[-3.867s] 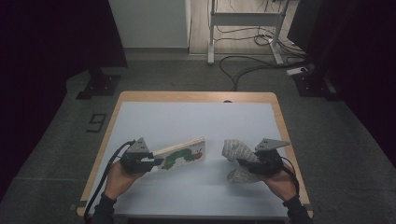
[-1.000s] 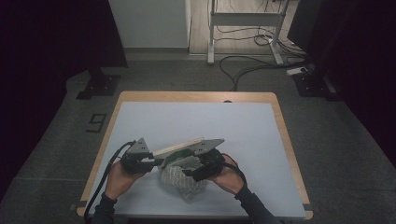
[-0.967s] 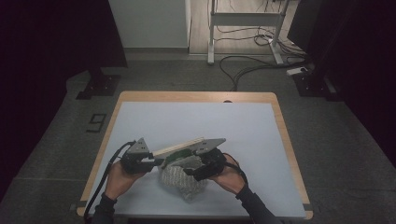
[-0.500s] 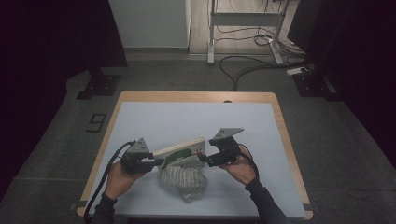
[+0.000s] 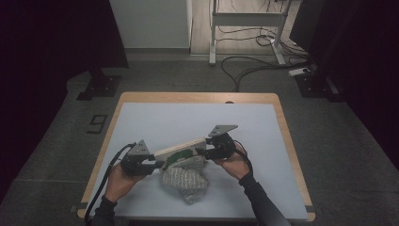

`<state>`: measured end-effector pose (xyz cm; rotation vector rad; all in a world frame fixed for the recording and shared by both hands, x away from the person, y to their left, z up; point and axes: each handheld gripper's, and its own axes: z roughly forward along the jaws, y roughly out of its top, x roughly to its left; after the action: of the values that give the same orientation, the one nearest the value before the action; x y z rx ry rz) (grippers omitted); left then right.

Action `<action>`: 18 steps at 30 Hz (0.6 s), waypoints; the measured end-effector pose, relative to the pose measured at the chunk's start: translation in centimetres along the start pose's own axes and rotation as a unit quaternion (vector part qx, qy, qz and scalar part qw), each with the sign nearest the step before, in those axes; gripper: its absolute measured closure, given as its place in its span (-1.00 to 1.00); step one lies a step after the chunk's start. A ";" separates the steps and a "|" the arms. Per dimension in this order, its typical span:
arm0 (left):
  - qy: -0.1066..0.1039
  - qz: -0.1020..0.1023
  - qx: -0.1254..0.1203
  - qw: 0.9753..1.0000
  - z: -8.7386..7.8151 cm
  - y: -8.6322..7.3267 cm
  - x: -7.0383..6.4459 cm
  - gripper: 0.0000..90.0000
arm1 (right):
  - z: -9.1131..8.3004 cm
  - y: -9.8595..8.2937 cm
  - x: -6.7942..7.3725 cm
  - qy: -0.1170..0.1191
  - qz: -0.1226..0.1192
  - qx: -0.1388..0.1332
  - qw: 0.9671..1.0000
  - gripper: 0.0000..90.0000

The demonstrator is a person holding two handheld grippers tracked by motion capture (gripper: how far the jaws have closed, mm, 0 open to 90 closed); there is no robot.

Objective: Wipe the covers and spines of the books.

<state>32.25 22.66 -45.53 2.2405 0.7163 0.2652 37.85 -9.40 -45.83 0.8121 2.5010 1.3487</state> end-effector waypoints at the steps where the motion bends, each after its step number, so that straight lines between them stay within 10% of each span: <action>1: -0.002 -0.003 -0.004 1.000 -0.1 -0.1 0.1 0.34 | 0.0 0.0 0.1 -0.004 -0.003 0.000 1.000 0.07; 11: -0.016 -0.044 -0.024 0.999 -2.1 -1.4 0.0 -0.30 | -0.1 -0.1 0.1 -0.010 -0.017 -0.002 1.000 0.16; 18: -0.014 -0.035 -0.040 0.998 -3.5 -1.7 -2.2 -0.65 | -0.1 -0.1 0.0 -0.009 -0.017 -0.002 1.000 0.17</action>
<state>28.41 24.47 -44.27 2.1345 0.7534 0.2246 37.75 -9.48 -45.90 0.7748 2.4860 1.3299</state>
